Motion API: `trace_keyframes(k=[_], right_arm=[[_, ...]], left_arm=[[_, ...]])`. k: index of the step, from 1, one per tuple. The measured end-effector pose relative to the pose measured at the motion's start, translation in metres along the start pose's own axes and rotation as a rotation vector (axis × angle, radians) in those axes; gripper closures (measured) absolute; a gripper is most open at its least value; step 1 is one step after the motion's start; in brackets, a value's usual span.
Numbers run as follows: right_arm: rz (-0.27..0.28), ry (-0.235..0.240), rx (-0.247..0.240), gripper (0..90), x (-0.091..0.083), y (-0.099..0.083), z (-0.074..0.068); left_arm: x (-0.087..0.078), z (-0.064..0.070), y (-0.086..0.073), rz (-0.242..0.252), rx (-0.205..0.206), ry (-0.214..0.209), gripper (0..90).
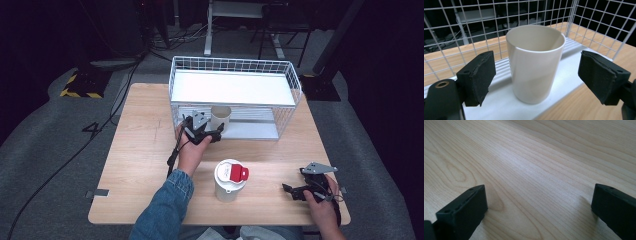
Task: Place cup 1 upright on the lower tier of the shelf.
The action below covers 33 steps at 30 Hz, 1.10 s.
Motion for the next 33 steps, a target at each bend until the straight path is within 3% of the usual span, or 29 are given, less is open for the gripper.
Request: trace_keyframes(k=[12, 19, 22, 25, 29, 33], right_arm=[[-0.001, 0.0, 0.0, 0.5, 0.0, 0.0, 0.0], [-0.001, -0.04, 0.063, 0.5, 0.0, 0.001, 0.006], [0.0, -0.042, 0.065, 0.5, 0.0, 0.001, 0.006], [-0.001, -0.043, 0.068, 0.4, 0.0, 0.001, 0.006], [-0.001, -0.044, 0.068, 0.5, 0.0, 0.001, 0.006], [-0.001, -0.042, 0.066, 0.3, 0.001, 0.001, 0.006]], left_arm=[[-0.039, 0.001, -0.012, -0.037, 0.035, -0.014, 15.6], [-0.063, -0.003, -0.021, -0.056, 0.047, 0.003, 17.4], [-0.073, -0.005, -0.026, -0.065, 0.052, 0.007, 18.4], [-0.086, -0.008, -0.034, -0.09, 0.049, 0.005, 18.3], [-0.091, -0.01, -0.04, -0.119, 0.04, -0.015, 18.3], [-0.097, -0.013, -0.053, -0.179, 0.047, -0.021, 19.2]])
Point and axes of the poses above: each handheld gripper's, and its own axes: x roughly forward along the jaws, y roughly out of its top, z roughly to its right, the point moved 8 cm from there along x, roughly forward along the jaws, and after that the axes turned 12 degrees about -z, right-handed, at the moved point
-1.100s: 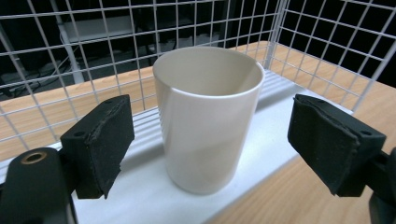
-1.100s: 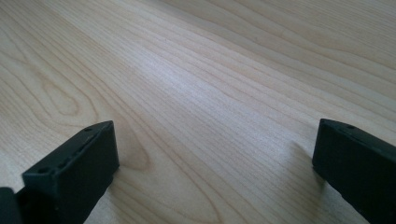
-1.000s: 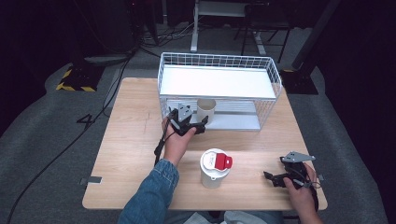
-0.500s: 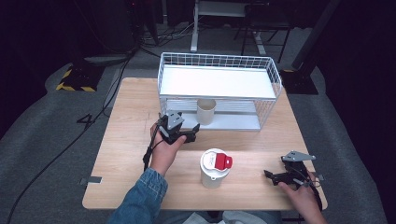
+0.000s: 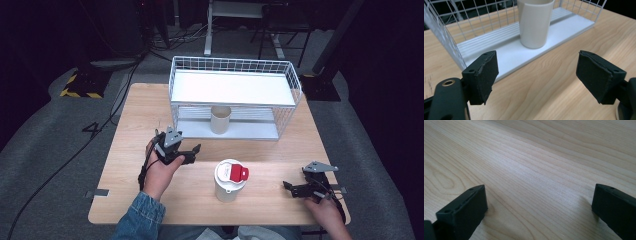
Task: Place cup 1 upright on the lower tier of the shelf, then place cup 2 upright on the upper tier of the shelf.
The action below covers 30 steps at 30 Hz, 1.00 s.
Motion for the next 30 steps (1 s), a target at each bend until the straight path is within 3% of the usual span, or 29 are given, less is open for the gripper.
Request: trace_keyframes(k=[8, 11, 16, 22, 30], right_arm=[[0.0, 0.001, 0.0, 0.3, 0.0, 0.0, 0.0], [0.0, 0.001, 0.0, 0.2, 0.0, 0.0, 0.0], [-0.002, 0.001, -0.001, 0.1, 0.001, 0.001, 0.0], [-0.011, -0.007, 0.006, 0.3, 0.0, 0.001, -0.001], [-0.006, -0.011, -0.011, 4.4, -0.002, 0.001, -0.005]], left_arm=[[-0.011, -0.002, -0.029, -0.053, -0.019, 0.003, 20.4], [-0.013, -0.003, -0.037, -0.07, -0.003, 0.013, 21.0], [-0.017, -0.006, -0.053, -0.105, -0.008, 0.008, 22.2], [-0.013, -0.014, -0.079, -0.199, -0.032, 0.002, 22.4], [-0.008, -0.012, -0.096, -0.27, -0.023, -0.008, 21.5]])
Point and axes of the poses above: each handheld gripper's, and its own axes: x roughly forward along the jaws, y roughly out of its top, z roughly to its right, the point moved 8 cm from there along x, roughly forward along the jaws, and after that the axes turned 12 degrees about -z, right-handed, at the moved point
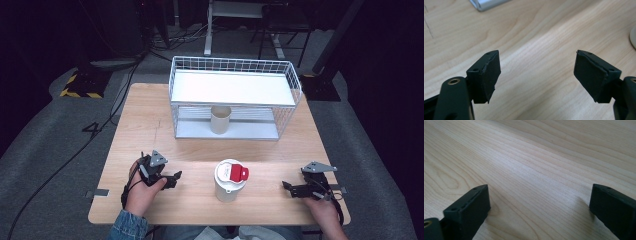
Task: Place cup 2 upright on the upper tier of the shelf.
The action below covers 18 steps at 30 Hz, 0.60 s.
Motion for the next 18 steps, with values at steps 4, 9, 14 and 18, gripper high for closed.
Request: trace_keyframes(k=[4, 9, 14, 18], right_arm=[[0.006, 0.008, -0.016, 4.7, -0.001, 0.0, -0.005], [0.023, 0.035, -0.025, 5.0, -0.003, 0.0, -0.011], [0.038, 0.052, -0.021, 5.5, -0.006, 0.0, -0.013], [0.048, 0.064, -0.022, 5.8, -0.008, 0.001, -0.014]], left_arm=[[0.004, 0.003, -0.007, -0.036, 0.017, -0.005, 20.3], [0.011, -0.003, -0.016, -0.067, 0.039, 0.01, 20.0], [0.016, -0.006, -0.018, -0.065, 0.031, 0.013, 19.1], [0.02, -0.009, -0.017, -0.024, 0.064, 0.006, 14.9]])
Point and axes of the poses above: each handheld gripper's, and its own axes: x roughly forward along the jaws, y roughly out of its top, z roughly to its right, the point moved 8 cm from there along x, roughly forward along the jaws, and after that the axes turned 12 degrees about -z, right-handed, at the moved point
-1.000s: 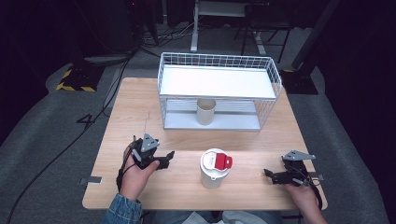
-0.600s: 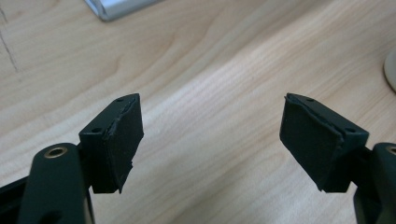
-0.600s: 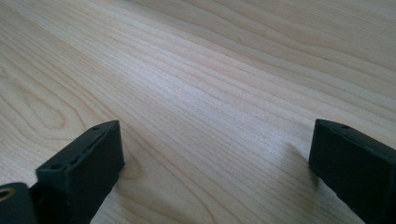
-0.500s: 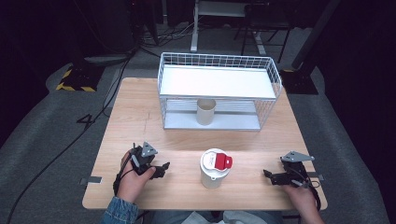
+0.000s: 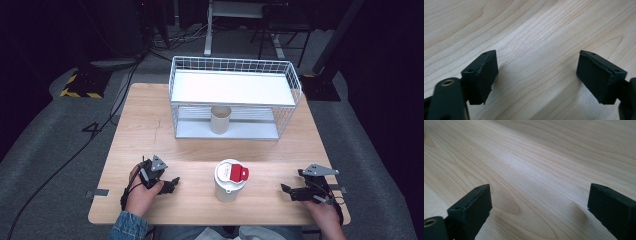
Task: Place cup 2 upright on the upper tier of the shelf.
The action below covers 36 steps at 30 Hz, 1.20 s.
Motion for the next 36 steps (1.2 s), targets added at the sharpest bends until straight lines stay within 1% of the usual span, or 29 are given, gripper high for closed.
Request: trace_keyframes(k=[3, 4, 5, 6, 8, 9, 10, 13, 16, 19, 20, 21, 22, 23, 24, 25, 26, 27, 30, 32, 33, 36], right_arm=[[0.008, 0.003, -0.01, 5.9, 0.0, 0.002, -0.002], [0.01, 0.007, -0.02, 5.9, -0.001, 0.003, -0.004], [0.01, 0.007, -0.02, 5.9, -0.001, 0.003, -0.004], [0.012, 0.009, -0.024, 5.9, -0.001, 0.003, -0.005], [0.016, 0.01, -0.028, 5.9, -0.001, 0.004, -0.007], [0.019, 0.013, -0.028, 6.0, -0.002, 0.005, -0.007], [0.023, 0.016, -0.029, 5.9, -0.002, 0.005, -0.008], [0.037, 0.032, -0.034, 5.9, -0.006, 0.008, -0.011], [0.049, 0.043, -0.036, 6.0, -0.01, 0.011, -0.014], [0.073, 0.061, -0.059, 5.9, -0.017, 0.018, -0.022], [0.073, 0.061, -0.059, 5.9, -0.017, 0.018, -0.022], [0.086, 0.075, -0.072, 5.9, -0.02, 0.024, -0.028], [0.089, 0.077, -0.078, 5.9, -0.022, 0.025, -0.03], [0.094, 0.082, -0.088, 5.9, -0.023, 0.028, -0.033], [0.099, 0.087, -0.097, 5.9, -0.025, 0.03, -0.036], [0.102, 0.094, -0.105, 5.9, -0.026, 0.032, -0.04], [0.102, 0.094, -0.105, 5.9, -0.026, 0.032, -0.04], [0.109, 0.108, -0.13, 5.9, -0.028, 0.037, -0.048], [0.116, 0.132, -0.155, 5.9, -0.029, 0.043, -0.059], [0.125, 0.156, -0.166, 5.9, -0.029, 0.048, -0.066], [0.125, 0.156, -0.166, 5.9, -0.029, 0.048, -0.066], [0.132, 0.192, -0.184, 5.9, -0.028, 0.054, -0.078]], left_arm=[[0.0, 0.0, 0.0, 0.002, -0.002, -0.009, 14.6], [0.0, -0.001, 0.001, 0.0, 0.005, -0.003, 14.4], [0.001, 0.0, 0.001, 0.001, -0.002, -0.007, 14.4], [0.001, -0.001, 0.001, 0.0, -0.003, -0.001, 14.1], [0.003, -0.003, 0.003, -0.015, -0.018, 0.003, 10.6], [0.004, -0.004, 0.003, -0.014, -0.02, 0.011, 8.2], [0.004, -0.004, 0.003, -0.017, -0.024, 0.006, 6.6], [0.004, -0.005, 0.003, -0.016, -0.031, 0.014, 6.3], [0.005, -0.005, 0.004, -0.013, -0.036, 0.01, 6.3], [0.005, -0.005, 0.003, -0.016, -0.037, 0.012, 5.9], [0.005, -0.005, 0.003, -0.016, -0.037, 0.012, 5.9], [0.005, -0.005, 0.003, -0.017, -0.037, 0.013, 5.9], [0.004, -0.006, 0.004, -0.016, -0.045, 0.017, 5.9], [0.004, -0.007, 0.003, -0.017, -0.063, 0.028, 5.9], [0.005, -0.008, 0.004, -0.012, -0.089, 0.038, 5.9], [0.005, -0.008, 0.004, -0.012, -0.091, 0.039, 5.9], [0.005, -0.008, 0.004, -0.012, -0.091, 0.039, 5.8], [0.005, -0.008, 0.004, -0.012, -0.092, 0.04, 5.8], [0.005, -0.008, 0.004, -0.012, -0.091, 0.039, 5.8], [0.004, -0.007, 0.003, -0.012, -0.12, 0.055, 5.6], [0.004, -0.007, 0.003, -0.012, -0.12, 0.055, 5.6], [0.005, -0.006, 0.003, -0.011, -0.13, 0.057, 5.5]])
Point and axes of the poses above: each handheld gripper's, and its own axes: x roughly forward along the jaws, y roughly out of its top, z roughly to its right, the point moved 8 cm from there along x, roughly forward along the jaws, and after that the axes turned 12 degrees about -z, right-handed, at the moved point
